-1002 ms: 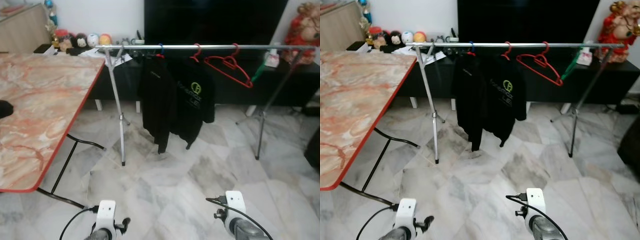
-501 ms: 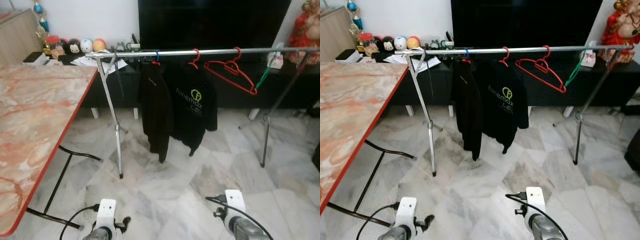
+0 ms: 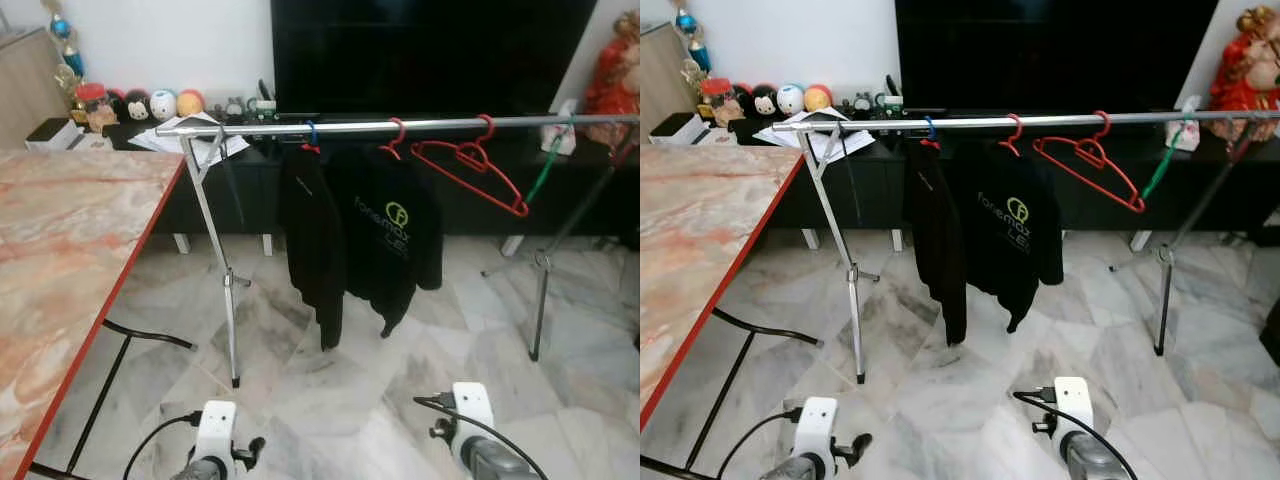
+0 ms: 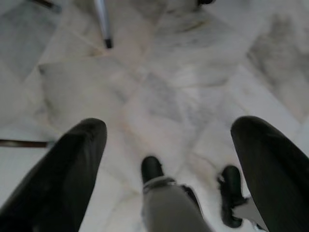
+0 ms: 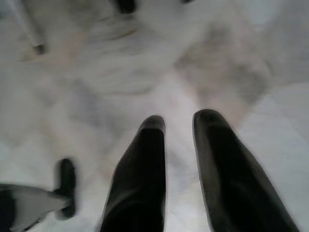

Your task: Hang hanger

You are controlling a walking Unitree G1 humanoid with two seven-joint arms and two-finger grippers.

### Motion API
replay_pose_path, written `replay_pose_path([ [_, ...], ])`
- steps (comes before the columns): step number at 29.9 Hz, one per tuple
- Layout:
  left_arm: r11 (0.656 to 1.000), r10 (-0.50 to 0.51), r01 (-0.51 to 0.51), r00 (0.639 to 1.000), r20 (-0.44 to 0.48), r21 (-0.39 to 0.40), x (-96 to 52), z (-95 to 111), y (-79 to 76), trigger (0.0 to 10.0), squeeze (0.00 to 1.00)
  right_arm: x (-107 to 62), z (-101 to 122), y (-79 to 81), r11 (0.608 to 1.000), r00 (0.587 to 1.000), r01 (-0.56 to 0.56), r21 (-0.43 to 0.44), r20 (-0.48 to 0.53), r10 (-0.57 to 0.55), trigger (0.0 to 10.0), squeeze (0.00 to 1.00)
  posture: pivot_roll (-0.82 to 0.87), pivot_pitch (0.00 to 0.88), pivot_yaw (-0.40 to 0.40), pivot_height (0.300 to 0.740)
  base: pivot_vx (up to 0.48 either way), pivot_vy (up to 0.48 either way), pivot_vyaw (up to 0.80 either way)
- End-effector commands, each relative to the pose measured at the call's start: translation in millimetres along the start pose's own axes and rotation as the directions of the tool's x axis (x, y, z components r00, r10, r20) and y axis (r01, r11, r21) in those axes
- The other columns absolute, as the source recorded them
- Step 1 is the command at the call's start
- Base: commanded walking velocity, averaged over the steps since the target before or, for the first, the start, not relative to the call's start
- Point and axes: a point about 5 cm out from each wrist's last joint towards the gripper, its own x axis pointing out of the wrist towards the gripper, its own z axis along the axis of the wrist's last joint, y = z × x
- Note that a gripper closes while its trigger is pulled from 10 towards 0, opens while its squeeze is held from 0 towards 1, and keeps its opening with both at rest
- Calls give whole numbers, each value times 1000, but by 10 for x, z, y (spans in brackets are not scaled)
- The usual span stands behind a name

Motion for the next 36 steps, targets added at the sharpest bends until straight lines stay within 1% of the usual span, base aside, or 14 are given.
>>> replay_pose_path([
  [1,1000,-3,4,1000,-9,5,-1,-20,-20,10000,0,-2,18,-27,1000,1000,7,-7,3,-7,10000,0,-86,0,-6,740,349,0,0],
  [14,1000,0,0,1000,-14,15,-12,-50,0,10000,0,-3,-16,-8,1000,1000,-3,-19,-8,2,10000,0,-79,0,-6,740,338,0,0],
  [17,1000,10,-9,1000,-21,27,-14,-57,8,10000,0,-3,-20,-6,1000,1000,-2,-18,-9,2,10000,0,-81,0,-5,740,0,0,0],
  [25,1000,7,-7,1000,-5,3,-8,-27,6,10000,0,0,6,-5,1000,1000,-1,-15,-3,1,10000,0,-78,0,-4,740,0,0,0],
  [36,1000,13,-13,1000,0,12,3,8,7,10000,0,3,44,-10,1000,1000,6,2,12,-6,10000,0,-77,0,-6,740,0,0,0],
])
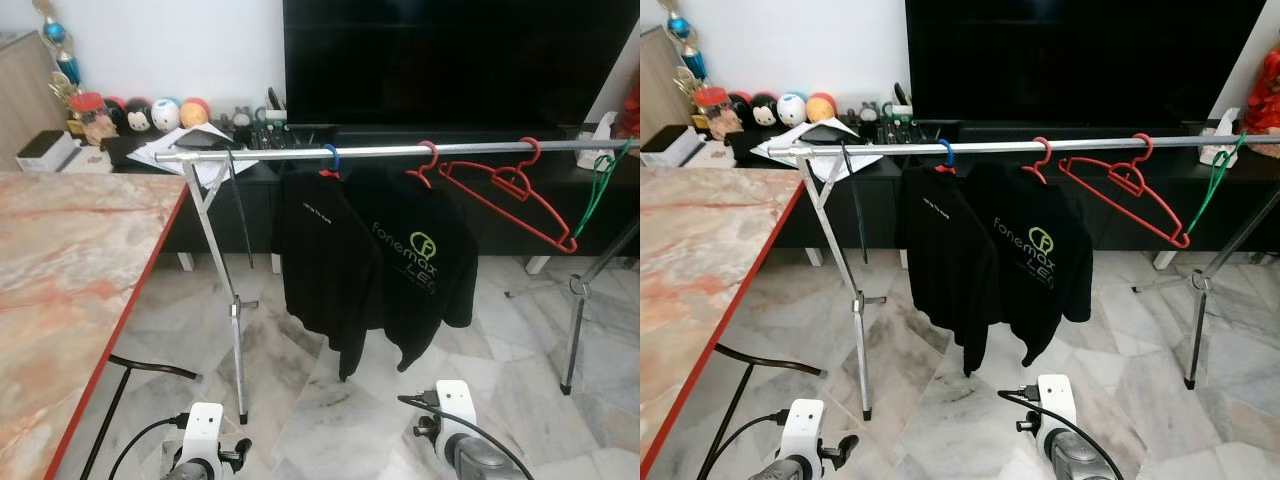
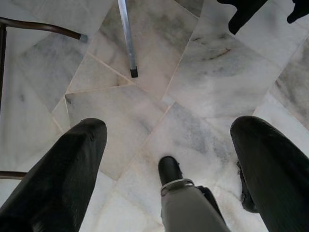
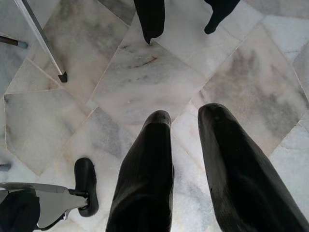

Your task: Hang hanger

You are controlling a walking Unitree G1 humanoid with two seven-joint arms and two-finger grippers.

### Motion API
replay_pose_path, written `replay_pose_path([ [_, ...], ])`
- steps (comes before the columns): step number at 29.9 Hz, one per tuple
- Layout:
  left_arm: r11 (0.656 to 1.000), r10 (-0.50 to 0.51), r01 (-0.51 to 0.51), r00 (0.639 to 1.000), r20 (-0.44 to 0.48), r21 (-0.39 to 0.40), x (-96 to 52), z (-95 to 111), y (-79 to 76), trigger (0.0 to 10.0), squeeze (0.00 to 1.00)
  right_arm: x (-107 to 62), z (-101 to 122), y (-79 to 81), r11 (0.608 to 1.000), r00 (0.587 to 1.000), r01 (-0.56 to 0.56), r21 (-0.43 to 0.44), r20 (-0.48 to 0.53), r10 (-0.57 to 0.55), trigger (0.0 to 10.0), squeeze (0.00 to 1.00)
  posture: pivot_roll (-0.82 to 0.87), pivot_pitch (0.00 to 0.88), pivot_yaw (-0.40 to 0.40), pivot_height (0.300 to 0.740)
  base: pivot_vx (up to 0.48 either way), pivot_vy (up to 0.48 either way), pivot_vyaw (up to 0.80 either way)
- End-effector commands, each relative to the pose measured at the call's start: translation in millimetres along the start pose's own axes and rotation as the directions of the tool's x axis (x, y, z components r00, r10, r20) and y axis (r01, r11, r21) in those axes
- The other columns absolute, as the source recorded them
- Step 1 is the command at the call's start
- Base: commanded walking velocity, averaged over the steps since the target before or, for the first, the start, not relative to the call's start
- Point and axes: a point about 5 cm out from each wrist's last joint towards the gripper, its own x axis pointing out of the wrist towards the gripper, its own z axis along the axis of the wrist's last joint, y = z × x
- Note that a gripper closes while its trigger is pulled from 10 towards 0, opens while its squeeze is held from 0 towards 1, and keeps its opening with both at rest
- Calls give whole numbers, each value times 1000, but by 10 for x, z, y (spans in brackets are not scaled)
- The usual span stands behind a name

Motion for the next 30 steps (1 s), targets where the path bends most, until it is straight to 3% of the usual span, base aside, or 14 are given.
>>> replay_pose_path([
  [1,1000,-2,2,1000,-6,9,6,8,-11,10000,0,-2,13,-25,1000,1000,11,18,6,-11,10000,0,-77,0,-6,740,0,0,0],
  [22,1000,-15,15,1000,-4,8,11,25,-18,10000,0,0,33,-23,1000,1000,11,25,15,-12,10000,0,-79,0,-3,740,0,0,0],
  [30,1000,-20,20,1000,-7,10,11,18,-26,10000,0,-2,28,-30,1000,1000,10,20,13,-10,10000,0,-75,0,-8,740,260,0,0],
])
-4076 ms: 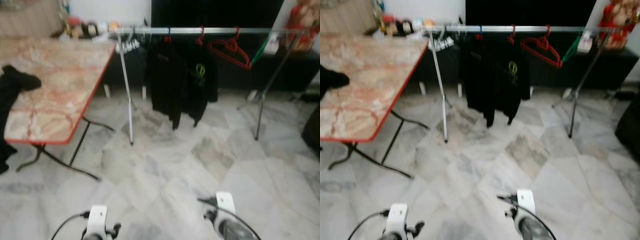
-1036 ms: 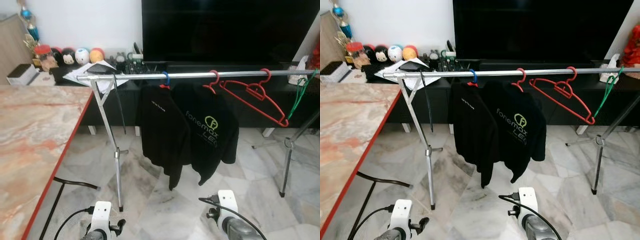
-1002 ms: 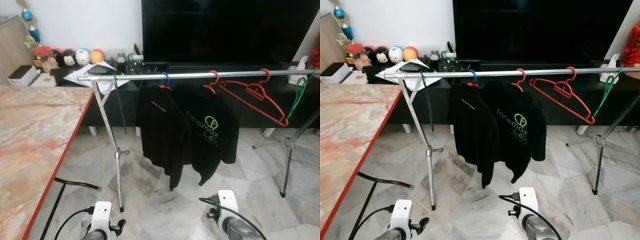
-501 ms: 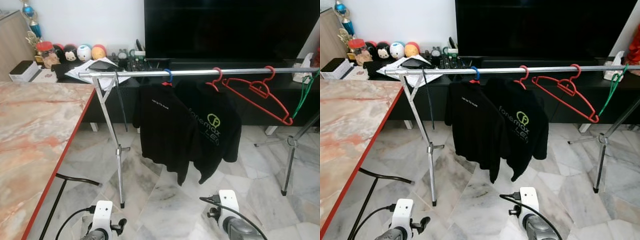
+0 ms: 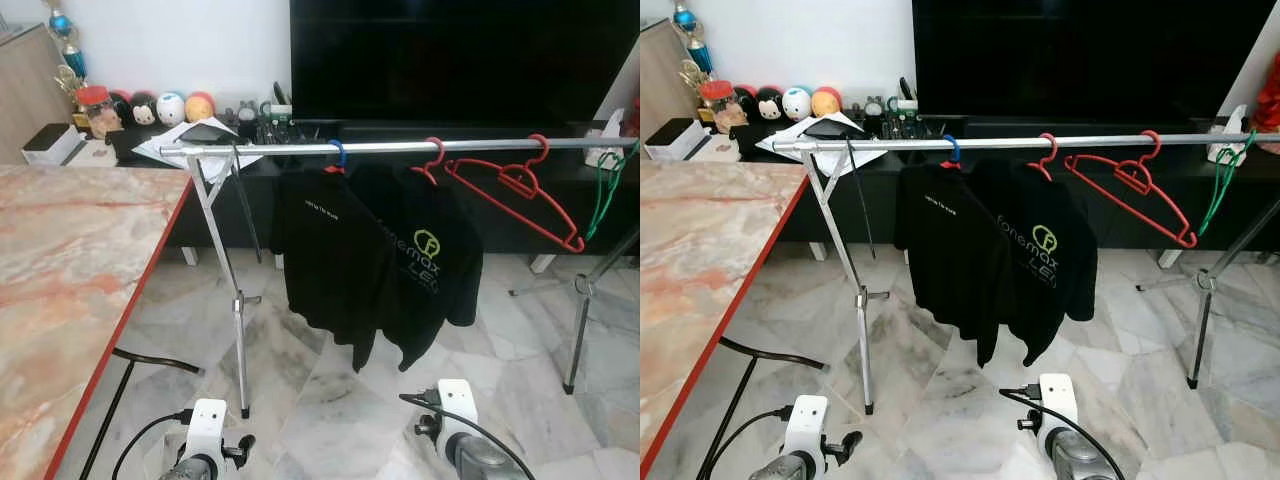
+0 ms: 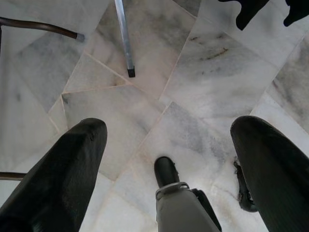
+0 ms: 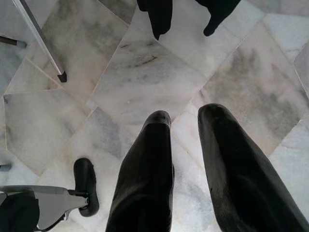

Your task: Hang hanger

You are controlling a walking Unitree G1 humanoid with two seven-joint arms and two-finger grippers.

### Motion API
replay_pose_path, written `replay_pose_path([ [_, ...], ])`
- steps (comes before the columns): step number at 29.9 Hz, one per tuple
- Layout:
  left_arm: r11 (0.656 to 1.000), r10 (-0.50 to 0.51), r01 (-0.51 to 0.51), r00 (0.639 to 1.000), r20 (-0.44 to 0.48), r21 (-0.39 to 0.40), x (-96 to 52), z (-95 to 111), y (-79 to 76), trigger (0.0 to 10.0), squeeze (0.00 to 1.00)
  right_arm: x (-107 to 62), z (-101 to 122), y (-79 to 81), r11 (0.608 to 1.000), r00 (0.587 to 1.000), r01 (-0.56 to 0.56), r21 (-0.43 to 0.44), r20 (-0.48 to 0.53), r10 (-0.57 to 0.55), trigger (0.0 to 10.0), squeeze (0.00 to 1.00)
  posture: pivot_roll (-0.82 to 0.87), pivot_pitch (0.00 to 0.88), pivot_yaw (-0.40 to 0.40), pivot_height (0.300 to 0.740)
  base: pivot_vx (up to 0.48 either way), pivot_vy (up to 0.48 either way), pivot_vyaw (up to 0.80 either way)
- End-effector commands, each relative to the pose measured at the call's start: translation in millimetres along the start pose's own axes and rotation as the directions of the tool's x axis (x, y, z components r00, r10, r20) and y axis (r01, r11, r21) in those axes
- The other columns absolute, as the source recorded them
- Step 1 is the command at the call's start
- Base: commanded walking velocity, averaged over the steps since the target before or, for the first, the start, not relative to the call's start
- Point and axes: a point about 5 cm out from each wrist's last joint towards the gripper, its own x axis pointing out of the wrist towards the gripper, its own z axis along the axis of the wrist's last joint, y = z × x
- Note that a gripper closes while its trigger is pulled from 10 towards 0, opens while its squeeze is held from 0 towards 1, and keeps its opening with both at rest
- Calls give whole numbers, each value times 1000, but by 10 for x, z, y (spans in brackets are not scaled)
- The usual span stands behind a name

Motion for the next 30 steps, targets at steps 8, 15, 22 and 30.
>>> replay_pose_path([
  [8,1000,-10,10,1000,-17,7,-4,-34,-18,10000,0,-3,16,-25,1000,1000,6,10,8,-6,10000,0,-75,0,-8,740,264,0,0],
  [15,1000,-12,12,1000,-19,9,-4,-36,-19,10000,0,-3,15,-24,1000,1000,3,11,9,-3,10000,0,-75,0,-8,740,264,0,0],
  [22,1000,-13,13,1000,-19,11,-5,-37,-19,10000,0,-3,13,-23,1000,1000,1,10,9,-1,10000,0,-74,0,-8,740,264,0,0],
  [30,1000,-11,12,1000,-20,21,-6,-39,-17,10000,0,-4,11,-23,1000,1000,1,11,10,-1,10000,0,-74,0,-8,740,193,0,0],
])
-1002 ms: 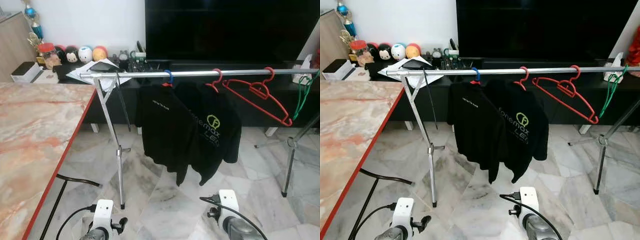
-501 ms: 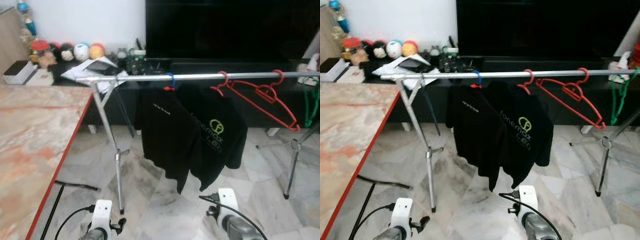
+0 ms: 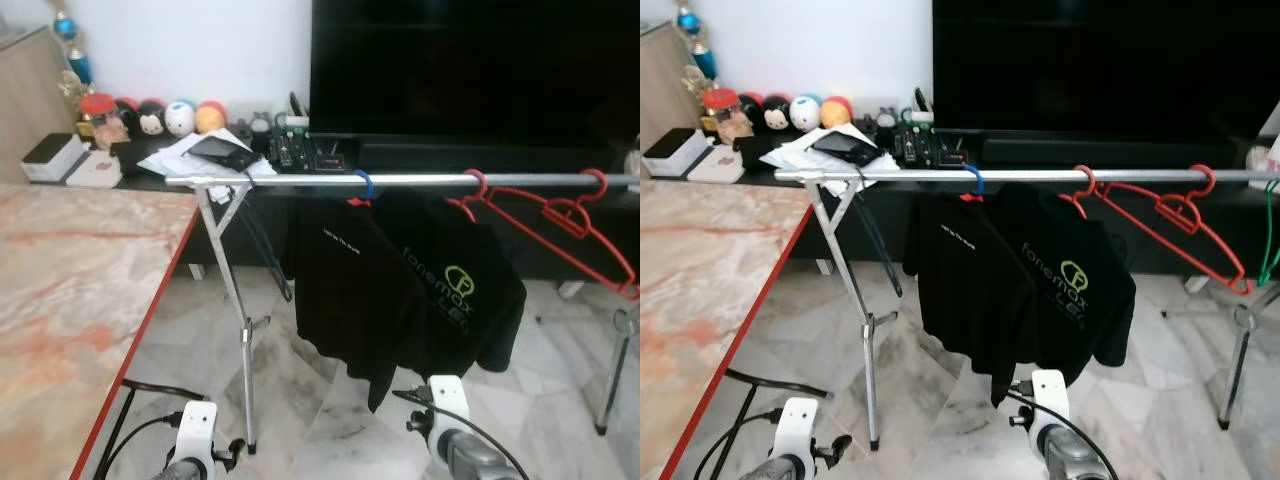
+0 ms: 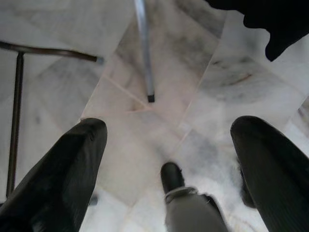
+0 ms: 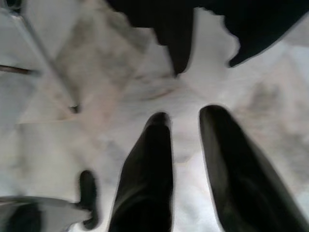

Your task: Hang hanger

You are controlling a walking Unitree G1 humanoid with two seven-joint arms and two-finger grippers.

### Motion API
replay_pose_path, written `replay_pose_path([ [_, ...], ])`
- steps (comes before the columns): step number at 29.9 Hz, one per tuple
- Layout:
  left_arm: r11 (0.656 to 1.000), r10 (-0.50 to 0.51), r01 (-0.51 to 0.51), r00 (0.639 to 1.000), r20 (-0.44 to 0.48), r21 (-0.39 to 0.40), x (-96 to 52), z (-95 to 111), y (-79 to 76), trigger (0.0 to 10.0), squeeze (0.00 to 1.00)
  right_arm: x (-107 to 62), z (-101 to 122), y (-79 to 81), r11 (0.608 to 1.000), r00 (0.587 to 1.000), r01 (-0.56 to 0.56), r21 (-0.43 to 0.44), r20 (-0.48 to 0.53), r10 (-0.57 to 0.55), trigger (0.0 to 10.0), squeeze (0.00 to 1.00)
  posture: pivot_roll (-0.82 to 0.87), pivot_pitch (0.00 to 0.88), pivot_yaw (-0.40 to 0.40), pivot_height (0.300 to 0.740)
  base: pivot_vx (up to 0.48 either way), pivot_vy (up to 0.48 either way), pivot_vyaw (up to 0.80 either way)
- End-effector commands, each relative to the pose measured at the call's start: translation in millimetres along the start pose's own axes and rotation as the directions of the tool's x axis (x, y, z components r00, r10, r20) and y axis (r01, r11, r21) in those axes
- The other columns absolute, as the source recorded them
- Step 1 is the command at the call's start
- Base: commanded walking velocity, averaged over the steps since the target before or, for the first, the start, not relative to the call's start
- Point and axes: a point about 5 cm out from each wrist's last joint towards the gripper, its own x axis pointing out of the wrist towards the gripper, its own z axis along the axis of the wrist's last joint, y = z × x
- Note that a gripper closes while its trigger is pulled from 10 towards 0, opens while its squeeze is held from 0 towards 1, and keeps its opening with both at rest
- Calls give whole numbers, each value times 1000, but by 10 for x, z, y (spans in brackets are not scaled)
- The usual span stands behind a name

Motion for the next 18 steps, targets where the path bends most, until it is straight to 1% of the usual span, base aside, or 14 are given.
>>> replay_pose_path([
  [1,1000,-1,1,1000,-7,14,1,-3,2,10000,0,5,30,9,1000,1000,1,6,11,-1,10000,0,-74,0,-8,740,0,0,0],
  [5,1000,0,0,1000,-6,16,1,-2,4,10000,0,4,45,10,1000,1000,2,11,30,-2,10000,0,-74,0,-8,740,0,0,0],
  [7,1000,-3,3,1000,-5,20,1,-1,3,10000,0,2,77,15,1000,997,-1,24,74,0,10000,0,-74,0,-8,740,0,0,0],
  [10,1000,-7,7,1000,-6,25,1,1,1,10000,0,-1,98,14,1000,995,0,29,101,-3,10000,0,-74,0,-8,740,0,0,0],
  [11,1000,-10,10,1000,-7,28,3,4,-3,10000,0,-4,113,10,999,993,2,36,118,-6,10000,0,-98,0,6,740,0,0,0],
  [15,999,-16,16,1000,-6,34,6,11,-16,10000,0,-15,162,-1,997,983,7,74,182,-20,10000,0,-107,0,10,740,0,0,0],
  [17,999,-18,18,1000,-6,34,8,15,-21,10000,0,-20,184,-9,997,978,11,80,208,-28,10000,0,-108,0,10,740,0,0,0],
  [18,999,-19,19,1000,-6,34,10,18,-26,10000,0,-27,206,-15,995,971,12,98,236,-35,10000,0,-107,0,11,740,0,0,0],
])
